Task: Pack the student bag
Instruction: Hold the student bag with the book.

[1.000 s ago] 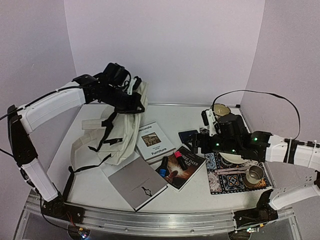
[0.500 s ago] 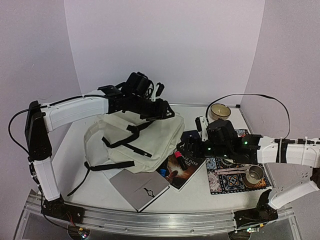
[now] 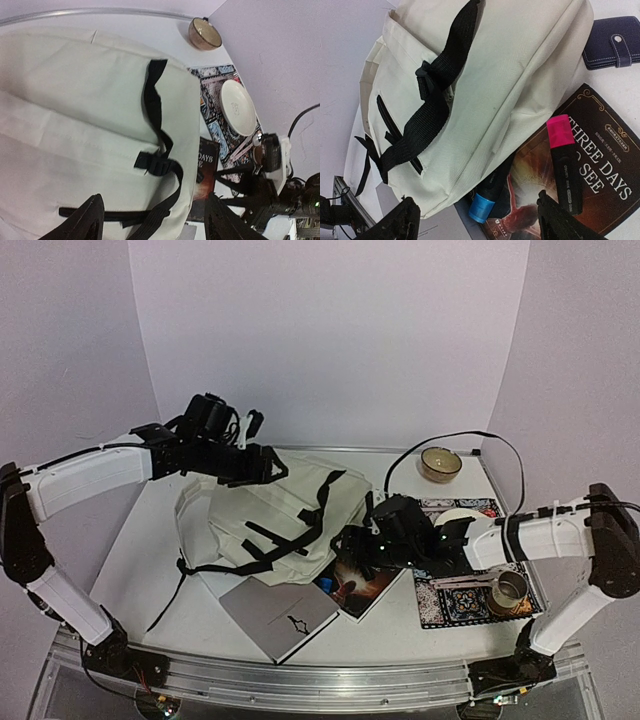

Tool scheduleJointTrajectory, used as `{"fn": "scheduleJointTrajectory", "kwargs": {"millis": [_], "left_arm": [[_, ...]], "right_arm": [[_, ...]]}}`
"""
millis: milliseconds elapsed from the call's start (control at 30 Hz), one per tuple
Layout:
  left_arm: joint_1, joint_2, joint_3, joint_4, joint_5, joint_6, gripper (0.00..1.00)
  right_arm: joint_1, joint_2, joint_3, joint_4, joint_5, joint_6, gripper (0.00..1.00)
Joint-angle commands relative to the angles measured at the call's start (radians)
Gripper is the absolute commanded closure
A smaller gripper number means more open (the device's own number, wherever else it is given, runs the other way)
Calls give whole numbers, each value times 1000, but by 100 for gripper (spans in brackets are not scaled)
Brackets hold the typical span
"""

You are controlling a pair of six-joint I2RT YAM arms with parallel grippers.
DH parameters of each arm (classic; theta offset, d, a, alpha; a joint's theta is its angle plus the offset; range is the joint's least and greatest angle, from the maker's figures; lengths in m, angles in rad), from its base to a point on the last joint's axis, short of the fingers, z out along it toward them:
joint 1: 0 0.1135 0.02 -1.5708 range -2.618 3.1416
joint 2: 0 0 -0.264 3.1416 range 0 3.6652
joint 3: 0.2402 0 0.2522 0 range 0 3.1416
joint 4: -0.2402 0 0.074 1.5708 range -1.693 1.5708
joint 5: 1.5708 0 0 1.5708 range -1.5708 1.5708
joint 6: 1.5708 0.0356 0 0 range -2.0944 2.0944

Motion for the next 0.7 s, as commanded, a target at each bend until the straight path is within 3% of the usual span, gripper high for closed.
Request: {"fn": "scheduleJointTrajectory", "kwargs": {"millis": [0,200,467,667], "left_arm": [[-8,-94,-118,-22,42,32,30],[-8,-134,-227,-22,80,26,30],[-44,-82,-214,-19,129,78,29],[-86,4,-196,-20,68,134,27]], "right_arm": [[5,64,71,77,51,49,25],[5,154,125,88,58,52,37],[5,216,142,90,64,62,47],[5,235,148,90,43,57,73]]}}
